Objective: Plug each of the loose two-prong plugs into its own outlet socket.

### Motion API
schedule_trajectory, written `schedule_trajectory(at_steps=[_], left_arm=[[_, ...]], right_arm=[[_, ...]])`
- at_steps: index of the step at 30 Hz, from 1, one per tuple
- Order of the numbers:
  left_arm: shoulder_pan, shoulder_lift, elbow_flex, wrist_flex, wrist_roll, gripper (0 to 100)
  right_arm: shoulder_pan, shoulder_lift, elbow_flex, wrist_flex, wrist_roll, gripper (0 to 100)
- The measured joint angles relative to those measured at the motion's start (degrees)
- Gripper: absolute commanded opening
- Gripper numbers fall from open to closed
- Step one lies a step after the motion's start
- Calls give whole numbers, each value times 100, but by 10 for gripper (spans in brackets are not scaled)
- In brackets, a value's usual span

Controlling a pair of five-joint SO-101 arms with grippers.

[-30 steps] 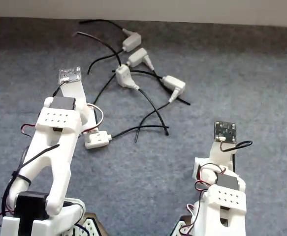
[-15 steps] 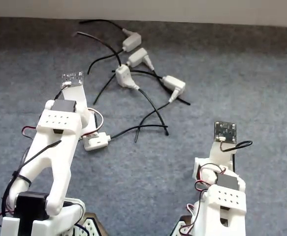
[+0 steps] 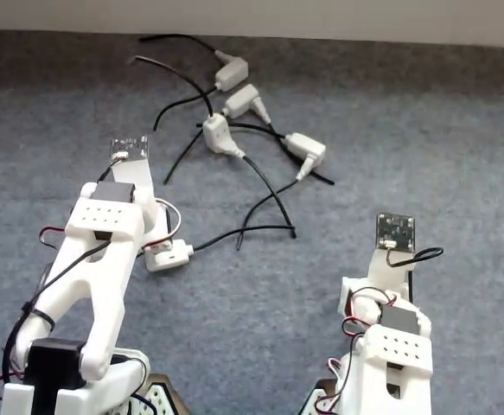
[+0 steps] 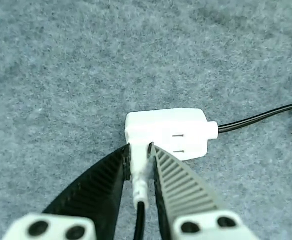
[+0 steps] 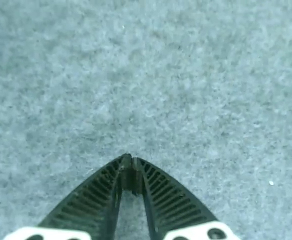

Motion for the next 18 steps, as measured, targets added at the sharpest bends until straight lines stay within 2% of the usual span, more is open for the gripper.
schedule_trajectory(at_steps=[4, 9, 18], left_arm=[[18, -18, 123, -9, -62, 7], [9, -35, 352, -387, -176, 7], [0, 835, 18, -554, -343, 14]], right_arm=[[0, 0, 0, 0, 0, 6], [0, 0, 0, 0, 0, 6], [0, 0, 0, 0, 0, 6]])
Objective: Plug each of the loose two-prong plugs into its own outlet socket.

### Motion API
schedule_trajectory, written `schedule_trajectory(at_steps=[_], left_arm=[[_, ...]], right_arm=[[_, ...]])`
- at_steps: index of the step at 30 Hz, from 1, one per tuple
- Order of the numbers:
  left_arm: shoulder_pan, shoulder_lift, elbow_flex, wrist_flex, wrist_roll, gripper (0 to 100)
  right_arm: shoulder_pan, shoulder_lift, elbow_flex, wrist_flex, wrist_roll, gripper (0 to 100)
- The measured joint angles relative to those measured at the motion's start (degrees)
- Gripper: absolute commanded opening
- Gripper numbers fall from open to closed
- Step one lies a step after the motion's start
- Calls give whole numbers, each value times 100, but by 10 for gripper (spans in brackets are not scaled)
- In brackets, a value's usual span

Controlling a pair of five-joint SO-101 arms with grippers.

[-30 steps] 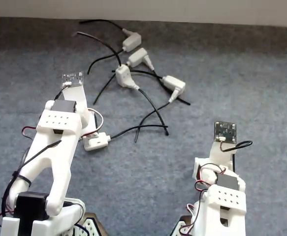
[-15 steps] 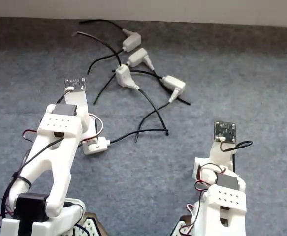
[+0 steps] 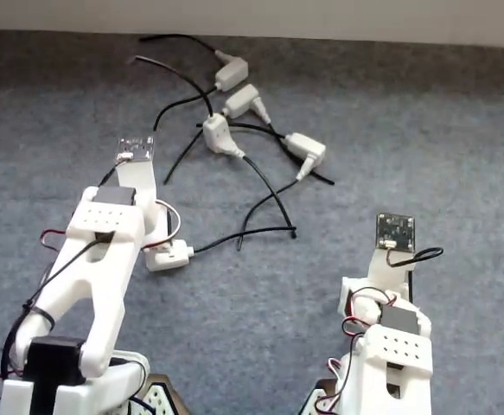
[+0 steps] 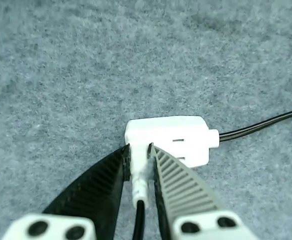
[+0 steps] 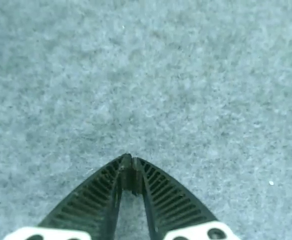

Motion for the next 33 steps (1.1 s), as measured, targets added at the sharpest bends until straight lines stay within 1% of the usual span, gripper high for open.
schedule_trajectory(at_steps=[3, 8, 13, 18, 20, 22, 25, 30, 33], left_arm=[[-114, 123, -229, 132, -176, 54], [-536, 255, -1037, 879, -299, 113], [-1055, 273, -2277, 1978, -308, 116], [-1099, 273, -3719, 3209, -466, 117], [-1116, 273, -4229, 3508, -607, 117], [-1310, 273, -4580, 3640, -695, 137], [-1811, 273, -4879, 3666, -730, 196], [-2963, 308, -5011, 3684, -1125, 239], [-3640, 308, -4888, 3411, -1486, 241]], right_arm=[[0, 0, 0, 0, 0, 6], [0, 0, 0, 0, 0, 6], [-18, 0, 0, 0, 0, 6], [-18, 0, 0, 0, 0, 7], [-18, 0, 0, 0, 0, 28], [-18, 0, 0, 9, 0, 69], [-62, 0, 0, 88, 0, 119], [-677, 0, -70, 141, 0, 142], [-1046, 0, -492, 466, 0, 164]])
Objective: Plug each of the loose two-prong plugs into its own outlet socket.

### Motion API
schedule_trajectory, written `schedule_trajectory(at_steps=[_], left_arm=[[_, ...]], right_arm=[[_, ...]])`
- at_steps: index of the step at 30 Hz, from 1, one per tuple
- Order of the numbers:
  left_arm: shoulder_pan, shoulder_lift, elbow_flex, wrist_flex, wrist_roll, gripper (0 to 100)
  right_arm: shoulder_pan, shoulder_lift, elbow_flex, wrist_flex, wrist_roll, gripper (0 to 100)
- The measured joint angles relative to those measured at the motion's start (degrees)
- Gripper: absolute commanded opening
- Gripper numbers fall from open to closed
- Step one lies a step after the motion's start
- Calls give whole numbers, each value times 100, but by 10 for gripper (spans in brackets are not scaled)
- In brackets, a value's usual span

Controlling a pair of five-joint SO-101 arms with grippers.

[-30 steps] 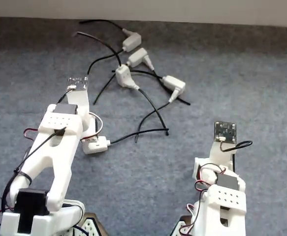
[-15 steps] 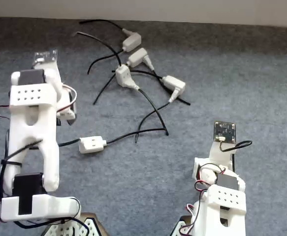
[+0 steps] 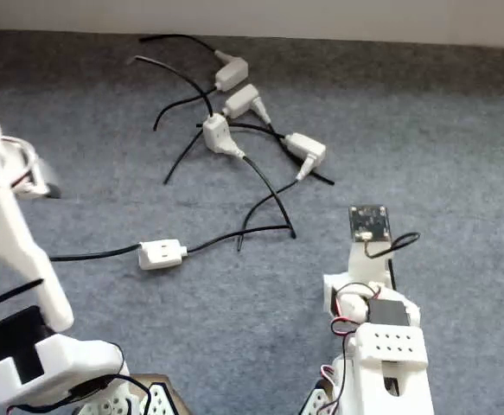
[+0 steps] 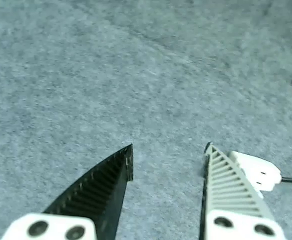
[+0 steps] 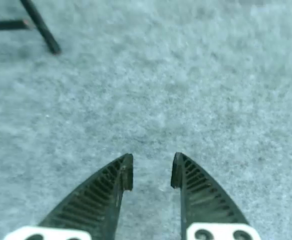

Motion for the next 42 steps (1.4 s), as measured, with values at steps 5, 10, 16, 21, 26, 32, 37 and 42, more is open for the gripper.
schedule_trajectory(at_steps=[5, 10, 16, 21, 26, 32, 37, 42], left_arm=[[-923, 0, 712, -730, -264, 241], [-1512, 0, 1714, -1538, -281, 241], [-1899, 0, 2804, -2312, -281, 239], [-2092, 0, 3218, -2558, -281, 239], [-2303, 0, 3429, -2576, -299, 239], [-2347, 0, 3578, -2585, -316, 239], [-2347, 0, 3640, -2585, -316, 239], [-2462, 0, 3789, -2655, -316, 239]], right_arm=[[-949, 0, -1336, 941, 0, 223], [-2215, 0, -2541, 1582, 273, 242], [-3393, 897, -3314, 1758, 615, 242], [-4097, 2646, -4202, 1908, 1319, 242], [-4826, 3903, -5081, 2119, 2066, 242], [-5143, 5196, -6013, 2136, 2585, 242], [-5143, 6426, -6954, 2136, 2989, 239], [-5169, 7534, -7851, 2110, 3288, 239]])
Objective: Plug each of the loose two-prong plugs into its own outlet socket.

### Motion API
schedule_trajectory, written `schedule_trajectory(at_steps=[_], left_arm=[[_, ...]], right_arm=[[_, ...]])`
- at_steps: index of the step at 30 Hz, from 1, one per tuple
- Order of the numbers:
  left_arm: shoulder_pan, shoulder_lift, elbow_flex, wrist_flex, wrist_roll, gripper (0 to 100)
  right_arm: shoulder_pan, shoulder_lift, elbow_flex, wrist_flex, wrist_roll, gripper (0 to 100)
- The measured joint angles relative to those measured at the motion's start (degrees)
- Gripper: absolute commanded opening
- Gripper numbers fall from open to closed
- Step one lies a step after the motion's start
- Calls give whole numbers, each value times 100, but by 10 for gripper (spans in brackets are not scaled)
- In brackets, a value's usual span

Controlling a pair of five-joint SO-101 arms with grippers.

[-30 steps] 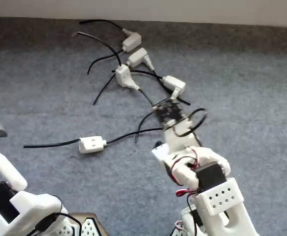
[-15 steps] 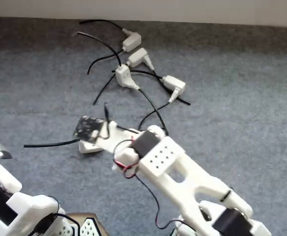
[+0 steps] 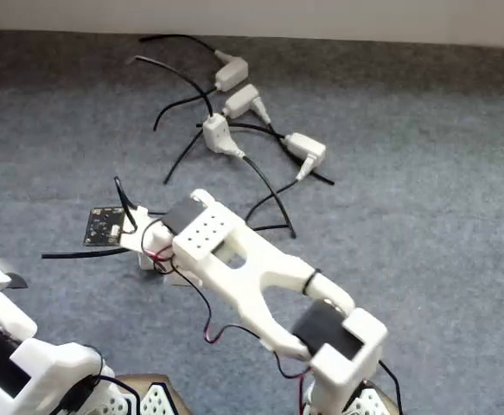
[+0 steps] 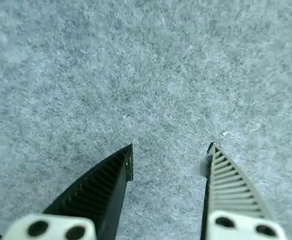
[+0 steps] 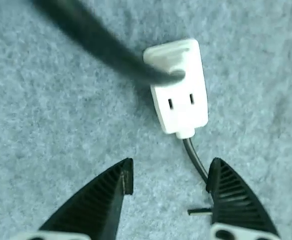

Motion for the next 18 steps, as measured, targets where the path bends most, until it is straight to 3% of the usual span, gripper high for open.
schedule_trajectory(at_steps=[18], left_arm=[[-44, 0, 334, -378, 0, 239]], right_arm=[[-70, 2664, -2470, -220, 70, 219]])
